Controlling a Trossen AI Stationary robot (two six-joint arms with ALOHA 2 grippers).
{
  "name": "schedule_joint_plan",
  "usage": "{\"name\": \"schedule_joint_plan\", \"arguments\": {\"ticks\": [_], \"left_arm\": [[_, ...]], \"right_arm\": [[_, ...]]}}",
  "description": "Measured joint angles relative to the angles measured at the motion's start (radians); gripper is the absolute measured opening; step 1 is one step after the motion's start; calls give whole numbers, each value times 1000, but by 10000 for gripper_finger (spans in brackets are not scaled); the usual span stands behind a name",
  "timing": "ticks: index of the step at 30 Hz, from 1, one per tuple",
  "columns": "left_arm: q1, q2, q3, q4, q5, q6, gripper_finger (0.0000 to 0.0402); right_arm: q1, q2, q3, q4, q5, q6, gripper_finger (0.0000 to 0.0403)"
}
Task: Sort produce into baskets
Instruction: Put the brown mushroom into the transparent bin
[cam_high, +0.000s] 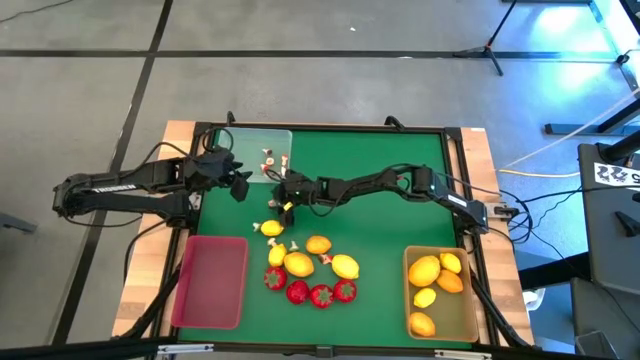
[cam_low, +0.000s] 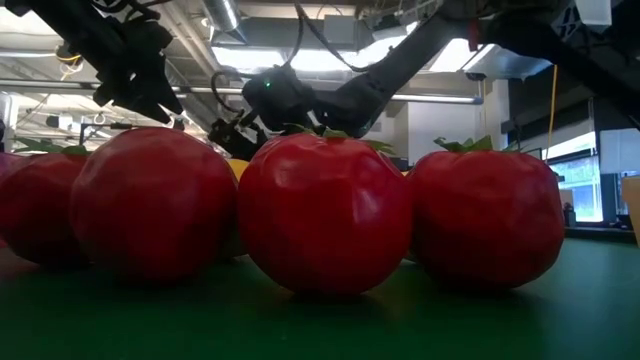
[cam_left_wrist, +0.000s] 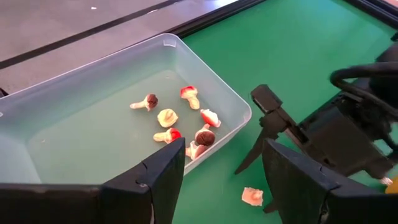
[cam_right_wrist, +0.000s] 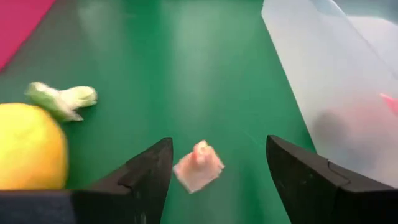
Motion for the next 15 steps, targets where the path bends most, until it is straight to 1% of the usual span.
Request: {"name": "schedule_joint_plan", "arguments": {"ticks": [7,15], "left_arm": [[0,1,0,0,0,0,209],[0,1,0,-17,0,0,209]], "right_arm": [[3,33,1,28,-23,3,188],[3,26,0,18,-28,3,135]]}}
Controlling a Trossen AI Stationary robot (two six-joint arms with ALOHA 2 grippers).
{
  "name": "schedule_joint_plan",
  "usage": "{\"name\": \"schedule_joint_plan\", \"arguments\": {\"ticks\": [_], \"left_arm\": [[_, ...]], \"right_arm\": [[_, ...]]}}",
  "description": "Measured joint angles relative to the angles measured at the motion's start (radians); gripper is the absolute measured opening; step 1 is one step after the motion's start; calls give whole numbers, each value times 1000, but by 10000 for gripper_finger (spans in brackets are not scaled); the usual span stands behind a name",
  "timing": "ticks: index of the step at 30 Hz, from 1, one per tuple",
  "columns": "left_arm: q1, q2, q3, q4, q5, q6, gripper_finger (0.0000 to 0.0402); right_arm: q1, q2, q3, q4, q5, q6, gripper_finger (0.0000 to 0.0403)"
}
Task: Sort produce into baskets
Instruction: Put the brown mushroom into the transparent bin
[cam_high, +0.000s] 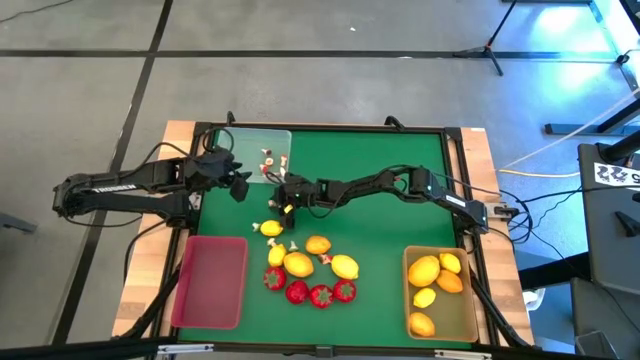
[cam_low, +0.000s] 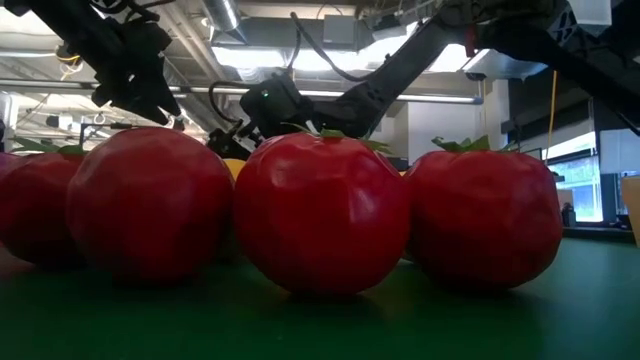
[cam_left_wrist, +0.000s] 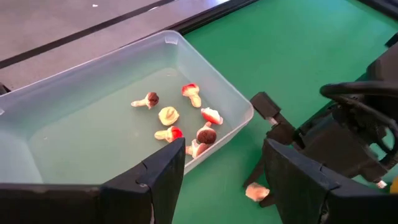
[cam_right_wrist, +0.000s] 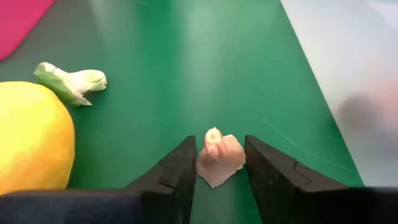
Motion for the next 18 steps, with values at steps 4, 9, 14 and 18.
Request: {"name": "schedule_joint_plan", "arguments": {"ticks": [4,9,14,18], "left_arm": [[0,0,0,-2,0,0,209],[0,0,0,0,0,0,209],[0,0,0,0,0,0,209],[0,0,0,1,0,0,209]], "right_arm": [[1,-1,20,-36,-1,11,102],[1,-1,83,-112,-24,20,62],[0,-1,183,-220,-40,9,38],[0,-2,285,-322,-60,-72,38]]}}
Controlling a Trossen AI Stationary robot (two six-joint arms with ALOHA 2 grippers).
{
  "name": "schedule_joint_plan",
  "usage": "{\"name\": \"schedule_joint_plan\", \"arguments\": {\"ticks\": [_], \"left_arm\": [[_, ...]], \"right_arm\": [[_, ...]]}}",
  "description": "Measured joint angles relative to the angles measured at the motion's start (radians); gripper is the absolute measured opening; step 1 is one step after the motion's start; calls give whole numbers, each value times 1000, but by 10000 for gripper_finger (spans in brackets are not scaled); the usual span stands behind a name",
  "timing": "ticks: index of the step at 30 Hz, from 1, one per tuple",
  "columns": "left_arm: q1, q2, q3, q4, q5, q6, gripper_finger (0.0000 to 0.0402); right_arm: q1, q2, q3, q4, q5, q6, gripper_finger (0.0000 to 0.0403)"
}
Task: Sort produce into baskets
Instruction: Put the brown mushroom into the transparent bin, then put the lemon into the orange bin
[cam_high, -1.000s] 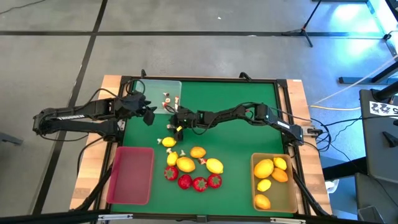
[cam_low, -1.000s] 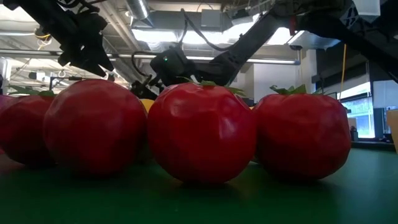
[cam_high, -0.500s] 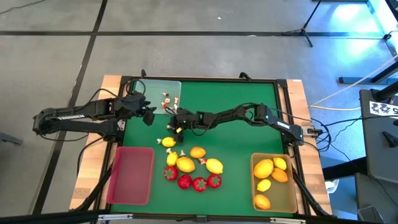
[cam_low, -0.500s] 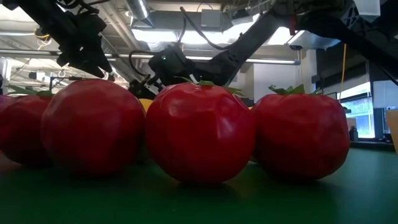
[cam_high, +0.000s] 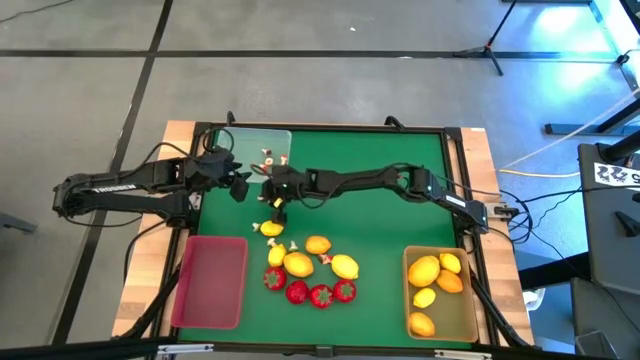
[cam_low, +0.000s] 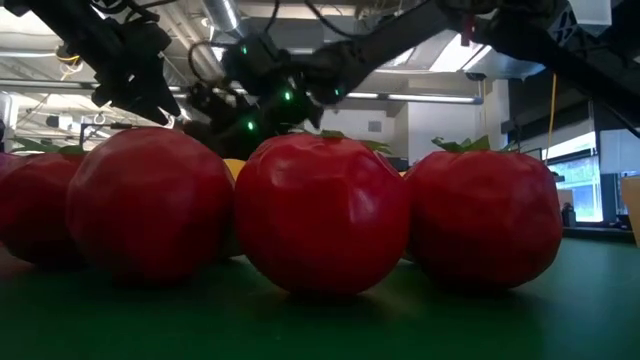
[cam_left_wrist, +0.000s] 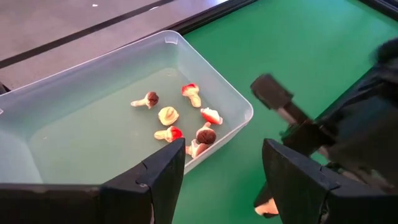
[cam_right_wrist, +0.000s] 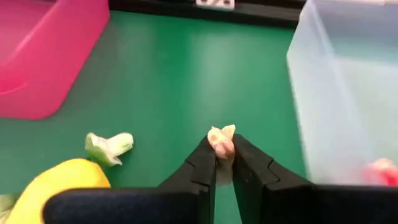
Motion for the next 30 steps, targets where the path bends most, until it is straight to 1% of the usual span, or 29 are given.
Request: {"name": "schedule_joint_plan", "arguments": {"ticks": [4,8,12,14,16,18,20,22,26,28,30], "left_arm": [[0,0,0,0,0,-2,209],[0,0,0,0,0,-4,209],[0,0,0,0,0,-4,209],[0,0,0,0,0,-4,209],[0,0,0,0,0,-4,209],[0,0,0,0,0,-4,209],[0,0,0,0,0,-4,209],[0,0,0,0,-1,-4,209],[0,0,0,0,-2,-10,209],[0,0,0,0,-3,-21,209],[0,0,0,0,-3,-24,209]], "right_arm": [[-12,-2,80,-87,76,-78,43],[-48,-2,143,-165,105,-109,44],[-101,-4,151,-201,154,-98,44],[-131,-4,151,-216,143,-93,45],[-157,-4,151,-224,95,-93,54],[-174,-4,151,-239,45,-90,77],[-179,-4,151,-248,10,-81,113],[-179,-4,151,-248,8,-66,158],[-169,-4,151,-251,75,-65,249],[-163,-11,151,-279,64,-64,279],[-149,-22,150,-311,38,-68,292]]}}
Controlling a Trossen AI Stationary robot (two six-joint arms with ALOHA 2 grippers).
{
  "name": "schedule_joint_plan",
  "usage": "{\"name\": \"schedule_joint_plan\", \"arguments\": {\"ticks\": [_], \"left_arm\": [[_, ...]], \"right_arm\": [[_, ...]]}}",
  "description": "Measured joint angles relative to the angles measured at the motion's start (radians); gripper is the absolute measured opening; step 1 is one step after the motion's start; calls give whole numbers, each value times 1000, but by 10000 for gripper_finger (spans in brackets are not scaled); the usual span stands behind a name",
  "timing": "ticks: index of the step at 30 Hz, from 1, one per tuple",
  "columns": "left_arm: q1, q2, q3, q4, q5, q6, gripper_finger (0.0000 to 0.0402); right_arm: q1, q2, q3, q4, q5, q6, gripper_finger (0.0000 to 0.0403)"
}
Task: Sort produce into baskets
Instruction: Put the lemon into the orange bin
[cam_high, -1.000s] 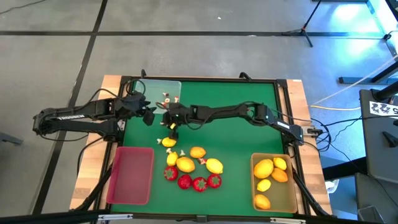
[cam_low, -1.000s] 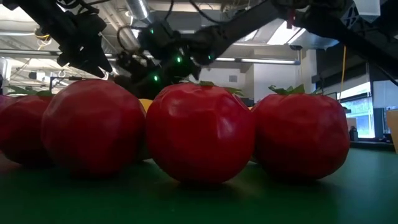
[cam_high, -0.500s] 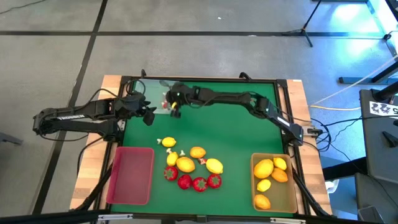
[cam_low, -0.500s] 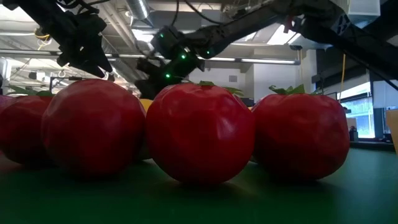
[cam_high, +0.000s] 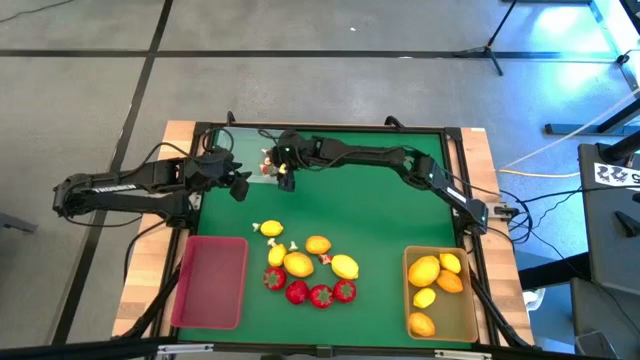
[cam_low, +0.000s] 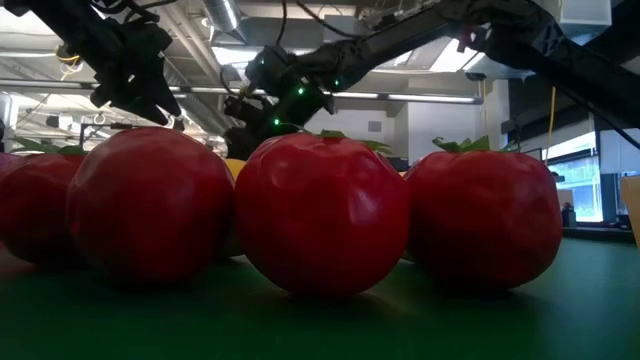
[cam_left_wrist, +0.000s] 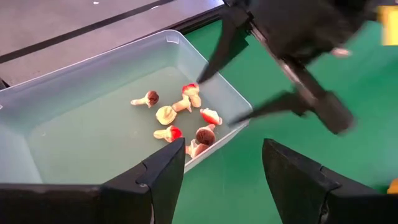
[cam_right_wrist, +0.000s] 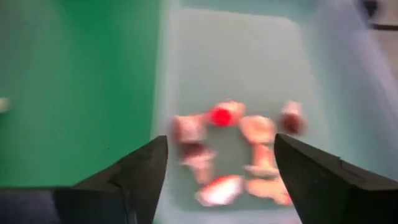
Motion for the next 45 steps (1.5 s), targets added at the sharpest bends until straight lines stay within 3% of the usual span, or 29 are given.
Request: {"name": "schedule_joint_plan", "arguments": {"ticks": [7,11,18,24,29,34,40,45], "left_arm": [[0,0,0,-3,0,0,209],[0,0,0,-4,0,0,209],[0,0,0,-5,0,0,209],[-1,2,0,-32,9,-19,209],[-28,15,0,-28,166,87,209],[-102,54,0,57,304,117,209],[-218,148,0,216,313,159,209],[-273,251,1,195,296,155,209]], "right_arm": [[78,-92,0,-167,-212,-70,271],[129,-109,0,-194,-258,-73,259],[254,-94,-8,-120,-116,-76,257],[304,-77,-7,-116,-64,-79,257],[314,-97,-9,-299,-81,-77,257],[336,-262,-7,-517,-69,-122,257],[378,-468,-9,-826,2,-65,257],[450,-679,-5,-1003,131,76,257]]}}
